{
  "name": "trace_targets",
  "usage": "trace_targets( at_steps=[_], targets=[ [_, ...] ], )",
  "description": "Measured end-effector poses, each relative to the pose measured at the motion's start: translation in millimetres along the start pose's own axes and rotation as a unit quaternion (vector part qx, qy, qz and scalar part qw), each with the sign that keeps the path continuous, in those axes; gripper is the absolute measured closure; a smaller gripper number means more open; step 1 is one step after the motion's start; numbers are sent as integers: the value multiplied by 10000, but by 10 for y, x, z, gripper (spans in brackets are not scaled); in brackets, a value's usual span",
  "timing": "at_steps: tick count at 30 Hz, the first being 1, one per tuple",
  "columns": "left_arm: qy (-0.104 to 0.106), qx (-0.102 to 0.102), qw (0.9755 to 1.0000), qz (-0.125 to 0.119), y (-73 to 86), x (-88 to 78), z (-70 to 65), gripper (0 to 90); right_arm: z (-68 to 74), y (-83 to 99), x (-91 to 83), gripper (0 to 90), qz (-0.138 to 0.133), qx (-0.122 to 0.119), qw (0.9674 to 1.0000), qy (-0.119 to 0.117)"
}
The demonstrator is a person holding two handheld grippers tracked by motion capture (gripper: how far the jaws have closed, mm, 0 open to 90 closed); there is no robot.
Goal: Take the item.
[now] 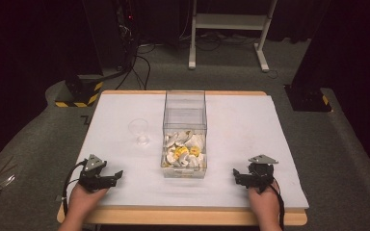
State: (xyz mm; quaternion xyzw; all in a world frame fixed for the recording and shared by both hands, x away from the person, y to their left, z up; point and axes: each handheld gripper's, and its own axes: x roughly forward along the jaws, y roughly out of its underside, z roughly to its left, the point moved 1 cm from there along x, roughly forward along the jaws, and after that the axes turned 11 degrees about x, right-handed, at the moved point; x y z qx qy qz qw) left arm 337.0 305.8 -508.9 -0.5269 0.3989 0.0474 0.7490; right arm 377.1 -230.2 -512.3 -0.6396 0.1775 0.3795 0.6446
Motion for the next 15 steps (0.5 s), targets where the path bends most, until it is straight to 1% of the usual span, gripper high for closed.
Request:
trace_targets(
  at_steps=[1, 2, 3, 4, 6, 7, 8, 10, 12, 15],
  targets=[
    [11, 13, 10000, -25, -5, -10, -4, 207, 0, 0, 0, 80, 0, -1, 10000, -1],
    [-23, 73, 10000, -58, -16, -31, -10, 209, -1, 0, 0, 79, 2, 2, 10000, -2],
    [-23, 73, 10000, -58, -16, -31, -10, 209, -1, 0, 0, 79, 2, 2, 10000, -2],
    [40, 9, 9999, -103, -20, -49, -16, 209, -1, -1, 0, 80, 3, 2, 10000, -3],
    [82, 13, 9999, -111, -23, -56, -15, 211, -1, -1, 0, 80, 4, 3, 10000, -3],
    [77, 56, 9999, -105, -24, -62, -16, 213, -1, -1, 0, 79, 3, 4, 10000, -5],
    [86, 56, 9998, -162, -29, -72, -27, 214, -1, -1, 0, 80, 3, 5, 10000, -5],
    [104, 58, 9998, -171, -33, -78, -29, 214, -1, -1, 1, 80, 4, 5, 10000, -5],
    [165, 55, 9996, -212, -39, -86, -37, 214, -3, -1, 1, 80, 3, -2, 10000, -8],
    [221, 27, 9994, -246, -45, -88, -71, 216, -4, -2, 1, 80, 5, 1, 10000, -12]
  ],
)
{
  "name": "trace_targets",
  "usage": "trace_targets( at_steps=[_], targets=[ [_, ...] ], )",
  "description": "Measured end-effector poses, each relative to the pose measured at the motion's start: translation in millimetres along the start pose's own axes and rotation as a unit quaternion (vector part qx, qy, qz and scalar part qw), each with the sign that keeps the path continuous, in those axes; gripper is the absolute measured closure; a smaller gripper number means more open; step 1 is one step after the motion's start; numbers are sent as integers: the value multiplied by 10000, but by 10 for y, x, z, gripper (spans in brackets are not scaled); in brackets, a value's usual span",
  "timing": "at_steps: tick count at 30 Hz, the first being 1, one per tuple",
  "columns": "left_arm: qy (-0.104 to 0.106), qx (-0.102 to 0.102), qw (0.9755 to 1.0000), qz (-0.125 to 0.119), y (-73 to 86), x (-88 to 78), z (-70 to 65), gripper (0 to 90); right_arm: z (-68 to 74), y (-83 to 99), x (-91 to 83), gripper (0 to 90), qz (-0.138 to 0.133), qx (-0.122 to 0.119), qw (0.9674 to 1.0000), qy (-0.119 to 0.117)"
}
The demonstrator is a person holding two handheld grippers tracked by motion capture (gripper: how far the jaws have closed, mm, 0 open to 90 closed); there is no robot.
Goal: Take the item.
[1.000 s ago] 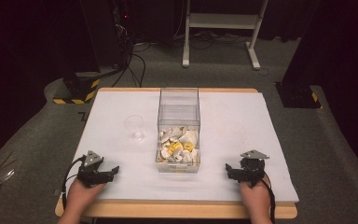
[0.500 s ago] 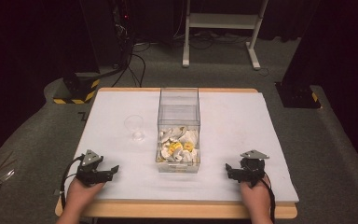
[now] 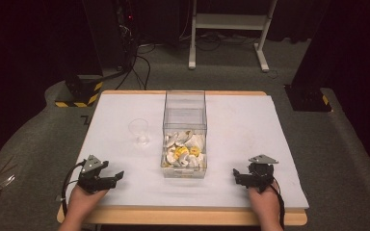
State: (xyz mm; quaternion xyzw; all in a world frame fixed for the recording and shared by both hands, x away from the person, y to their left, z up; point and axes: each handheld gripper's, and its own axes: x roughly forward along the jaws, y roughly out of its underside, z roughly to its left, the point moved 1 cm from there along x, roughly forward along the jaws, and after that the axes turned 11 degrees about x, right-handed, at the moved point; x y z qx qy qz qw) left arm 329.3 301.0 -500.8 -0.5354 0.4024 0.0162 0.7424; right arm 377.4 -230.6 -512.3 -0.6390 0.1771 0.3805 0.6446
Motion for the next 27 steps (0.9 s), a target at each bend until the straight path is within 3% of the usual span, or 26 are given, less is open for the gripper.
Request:
trace_targets(
  at_steps=[4, 9, 16, 23, 27],
  targets=[
    [54, 26, 10000, 2, -23, 8, -39, 216, 0, 0, 0, 80, 4, 4, 10000, -1],
    [34, 245, 9997, -10, -132, 41, -106, 220, 6, 1, -1, 80, 4, 8, 10000, 12],
    [200, 296, 9994, 2, -217, 132, -259, 221, 11, 3, -4, 82, -10, -15, 10000, 25],
    [289, 332, 9990, -10, -301, 202, -325, 222, 9, 2, -3, 82, -8, -13, 10000, 24],
    [314, 256, 9992, 3, -339, 233, -343, 223, 5, 0, -3, 82, -2, -5, 10000, 17]
  ],
)
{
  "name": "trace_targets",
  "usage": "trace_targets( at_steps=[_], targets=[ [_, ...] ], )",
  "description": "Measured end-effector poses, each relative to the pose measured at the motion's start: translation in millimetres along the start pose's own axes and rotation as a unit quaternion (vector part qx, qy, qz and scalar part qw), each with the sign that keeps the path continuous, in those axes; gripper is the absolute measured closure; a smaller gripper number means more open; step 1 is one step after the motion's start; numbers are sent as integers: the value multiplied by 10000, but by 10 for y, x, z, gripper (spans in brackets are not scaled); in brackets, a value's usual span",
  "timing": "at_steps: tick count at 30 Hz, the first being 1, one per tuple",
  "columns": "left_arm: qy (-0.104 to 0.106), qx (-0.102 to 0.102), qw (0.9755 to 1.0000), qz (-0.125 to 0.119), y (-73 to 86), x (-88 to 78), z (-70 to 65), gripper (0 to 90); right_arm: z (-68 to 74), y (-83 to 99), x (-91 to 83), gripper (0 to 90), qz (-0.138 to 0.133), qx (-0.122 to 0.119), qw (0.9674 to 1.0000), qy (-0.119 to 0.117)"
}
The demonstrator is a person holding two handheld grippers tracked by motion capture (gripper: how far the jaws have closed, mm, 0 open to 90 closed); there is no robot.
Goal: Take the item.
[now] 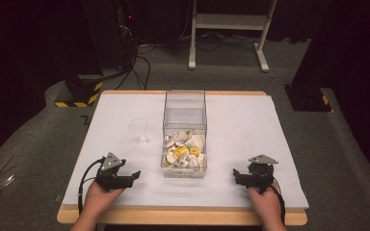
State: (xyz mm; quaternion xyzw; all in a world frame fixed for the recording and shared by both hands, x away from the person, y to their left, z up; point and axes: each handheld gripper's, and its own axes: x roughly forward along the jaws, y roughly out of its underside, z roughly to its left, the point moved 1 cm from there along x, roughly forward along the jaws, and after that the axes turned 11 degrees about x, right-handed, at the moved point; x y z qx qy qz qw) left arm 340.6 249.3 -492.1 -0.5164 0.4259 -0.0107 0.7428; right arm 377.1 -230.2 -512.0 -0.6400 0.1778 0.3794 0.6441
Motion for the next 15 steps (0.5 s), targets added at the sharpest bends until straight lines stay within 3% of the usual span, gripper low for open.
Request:
trace_targets(
  at_steps=[6, 8, 15],
  targets=[
    [-71, -198, 9995, -215, -87, -31, 40, 234, -2, 1, -1, 82, -3, -2, 10000, -8],
    [-168, -187, 9995, -210, -145, -41, 46, 234, 0, 1, -2, 82, 1, 5, 10000, -3],
    [-200, -283, 9987, -373, -250, -116, 57, 235, -5, -2, 2, 81, 3, -4, 10000, -13]
  ],
)
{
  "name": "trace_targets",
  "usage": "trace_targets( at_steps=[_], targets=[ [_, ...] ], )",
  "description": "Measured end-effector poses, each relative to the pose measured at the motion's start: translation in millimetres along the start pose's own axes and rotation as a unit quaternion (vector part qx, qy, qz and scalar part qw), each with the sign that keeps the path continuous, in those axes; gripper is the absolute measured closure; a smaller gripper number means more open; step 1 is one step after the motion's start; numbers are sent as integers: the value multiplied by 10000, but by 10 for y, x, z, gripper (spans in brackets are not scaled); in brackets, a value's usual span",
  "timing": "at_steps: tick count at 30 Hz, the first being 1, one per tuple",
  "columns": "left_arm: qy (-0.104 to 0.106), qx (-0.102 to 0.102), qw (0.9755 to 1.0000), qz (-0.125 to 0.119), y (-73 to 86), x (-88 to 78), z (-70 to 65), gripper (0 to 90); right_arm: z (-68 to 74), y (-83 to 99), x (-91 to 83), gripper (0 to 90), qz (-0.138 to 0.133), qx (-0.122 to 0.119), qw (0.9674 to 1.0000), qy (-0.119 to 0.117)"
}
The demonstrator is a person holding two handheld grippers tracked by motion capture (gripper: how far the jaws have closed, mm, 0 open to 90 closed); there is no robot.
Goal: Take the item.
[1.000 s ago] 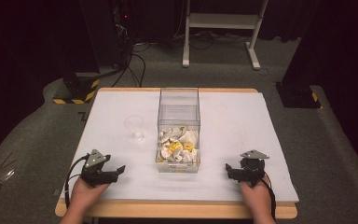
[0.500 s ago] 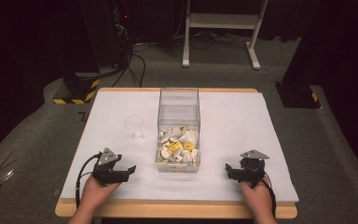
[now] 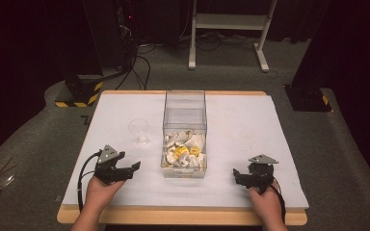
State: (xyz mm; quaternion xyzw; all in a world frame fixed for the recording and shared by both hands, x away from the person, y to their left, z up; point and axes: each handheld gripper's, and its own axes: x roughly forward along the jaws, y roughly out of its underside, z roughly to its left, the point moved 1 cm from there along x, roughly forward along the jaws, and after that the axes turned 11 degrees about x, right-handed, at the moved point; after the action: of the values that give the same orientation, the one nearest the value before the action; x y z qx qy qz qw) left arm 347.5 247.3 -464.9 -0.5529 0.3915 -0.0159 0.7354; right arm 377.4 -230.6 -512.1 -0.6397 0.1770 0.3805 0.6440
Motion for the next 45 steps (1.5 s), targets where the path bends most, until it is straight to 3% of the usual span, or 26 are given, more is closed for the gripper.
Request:
trace_targets(
  at_steps=[4, 10, 13, 23, 45],
  targets=[
    [-60, 148, 9999, -34, -79, -64, -42, 237, 1, 0, 0, 81, 1, 1, 10000, 1],
    [130, 293, 9993, -180, -166, -72, -96, 239, 0, 2, -1, 82, -2, -3, 10000, -1],
    [236, 277, 9990, -272, -195, -63, -85, 239, 1, 2, 0, 82, -10, -4, 10000, 5],
    [285, 299, 9979, -498, -320, -81, -112, 249, 2, 3, -2, 82, -4, 2, 10000, 4],
    [503, 477, 9959, -581, -628, 38, -338, 255, 2, 3, -2, 82, -4, 2, 10000, 3]
  ],
)
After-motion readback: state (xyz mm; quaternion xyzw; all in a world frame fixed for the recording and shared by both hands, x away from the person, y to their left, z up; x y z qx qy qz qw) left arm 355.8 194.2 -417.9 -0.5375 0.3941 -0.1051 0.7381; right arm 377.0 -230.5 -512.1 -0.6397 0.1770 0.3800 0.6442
